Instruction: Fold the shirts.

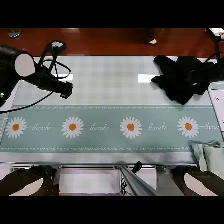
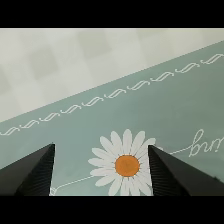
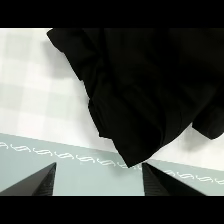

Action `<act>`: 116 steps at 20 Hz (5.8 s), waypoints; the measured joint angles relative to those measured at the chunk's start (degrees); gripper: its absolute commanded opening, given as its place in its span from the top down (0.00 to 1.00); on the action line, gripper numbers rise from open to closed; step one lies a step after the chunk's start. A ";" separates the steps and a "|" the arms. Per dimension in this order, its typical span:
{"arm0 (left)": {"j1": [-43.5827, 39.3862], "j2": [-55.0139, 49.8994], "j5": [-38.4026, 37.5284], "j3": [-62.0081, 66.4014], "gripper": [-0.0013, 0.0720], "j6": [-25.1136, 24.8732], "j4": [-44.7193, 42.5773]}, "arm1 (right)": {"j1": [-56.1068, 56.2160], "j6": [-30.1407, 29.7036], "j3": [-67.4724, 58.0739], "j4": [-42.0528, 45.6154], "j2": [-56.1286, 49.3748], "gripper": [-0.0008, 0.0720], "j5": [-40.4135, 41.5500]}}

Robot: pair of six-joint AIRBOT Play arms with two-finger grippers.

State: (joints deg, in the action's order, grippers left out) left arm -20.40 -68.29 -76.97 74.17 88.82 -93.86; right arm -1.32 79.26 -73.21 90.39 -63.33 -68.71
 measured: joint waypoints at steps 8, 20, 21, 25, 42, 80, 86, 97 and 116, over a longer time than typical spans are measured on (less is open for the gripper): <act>0.00 0.00 0.00 0.00 0.02 -0.02 0.00 | 0.00 0.00 0.00 -0.09 0.00 0.16 0.33; 0.00 -0.52 5.29 0.00 0.02 0.00 0.00 | 0.02 0.31 0.00 0.83 0.00 0.18 1.53; 0.00 -0.76 6.47 0.00 0.02 0.00 0.00 | 0.02 0.81 0.00 1.81 0.00 0.18 2.45; 0.09 -1.73 9.88 0.02 0.02 -0.11 -0.11 | -0.35 6.34 0.00 9.38 -0.20 0.17 8.24; 0.35 -4.72 18.71 0.02 0.02 -3.50 -1.81 | -29.68 15.98 -11.28 -21.62 -29.09 0.15 14.40; 0.35 -4.26 14.53 8.15 0.02 -3.48 -0.13 | -15.85 -3.67 -26.03 -26.53 -16.94 0.96 14.19; 0.35 -2.78 1.55 30.53 0.02 -3.45 -0.11 | -8.39 -5.07 -28.24 -30.56 0.76 0.96 17.22; 0.33 8.70 -18.78 42.32 0.02 -2.62 1.22 | -2.01 0.00 -27.82 -30.51 9.22 0.96 -3.41; 0.35 9.79 -20.04 17.75 0.02 -2.58 2.49 | 35.04 7.43 -12.74 -21.51 -20.57 0.31 4.94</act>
State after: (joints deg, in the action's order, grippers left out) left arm -20.05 -58.50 -97.01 91.92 86.24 -91.37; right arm 33.71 86.70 -85.95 68.88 -83.90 -63.77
